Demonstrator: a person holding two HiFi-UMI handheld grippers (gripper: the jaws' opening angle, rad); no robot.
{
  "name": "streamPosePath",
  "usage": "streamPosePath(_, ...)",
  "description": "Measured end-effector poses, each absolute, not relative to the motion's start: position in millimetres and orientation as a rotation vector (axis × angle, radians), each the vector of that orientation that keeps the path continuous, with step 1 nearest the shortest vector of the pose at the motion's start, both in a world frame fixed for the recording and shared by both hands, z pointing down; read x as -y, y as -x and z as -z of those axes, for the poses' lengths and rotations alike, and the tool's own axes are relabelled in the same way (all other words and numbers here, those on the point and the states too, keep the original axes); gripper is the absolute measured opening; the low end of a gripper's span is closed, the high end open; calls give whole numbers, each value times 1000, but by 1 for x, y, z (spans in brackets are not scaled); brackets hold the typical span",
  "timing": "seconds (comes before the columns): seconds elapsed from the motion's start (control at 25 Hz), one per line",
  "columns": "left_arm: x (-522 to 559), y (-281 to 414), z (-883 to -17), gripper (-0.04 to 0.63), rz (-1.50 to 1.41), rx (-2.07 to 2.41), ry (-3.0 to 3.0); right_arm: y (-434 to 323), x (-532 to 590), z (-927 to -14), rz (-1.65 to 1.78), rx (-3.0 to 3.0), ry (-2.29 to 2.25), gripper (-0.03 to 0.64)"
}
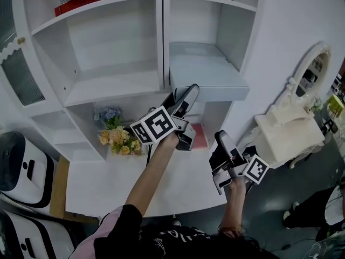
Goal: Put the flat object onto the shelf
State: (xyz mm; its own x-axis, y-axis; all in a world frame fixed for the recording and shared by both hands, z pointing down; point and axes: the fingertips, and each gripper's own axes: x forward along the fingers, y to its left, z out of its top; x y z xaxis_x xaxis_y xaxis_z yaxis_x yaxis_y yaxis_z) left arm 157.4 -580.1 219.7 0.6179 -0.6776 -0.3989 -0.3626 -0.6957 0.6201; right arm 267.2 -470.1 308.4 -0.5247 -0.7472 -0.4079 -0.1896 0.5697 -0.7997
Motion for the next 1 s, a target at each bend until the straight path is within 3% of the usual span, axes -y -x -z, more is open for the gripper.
streamPosePath(0.28,589,-157,-219,439,848,816,-2381,-264,467,-319,922,-2044,799,316)
streamPosePath(0.44,580,-164,-229,439,645,917,-2591,-256,465,-323,918,-2068,818,316)
streamPosePath(1.0,486,-145,-272,439,418,806,-2875,-212,439,-335,819,-2231,917,316)
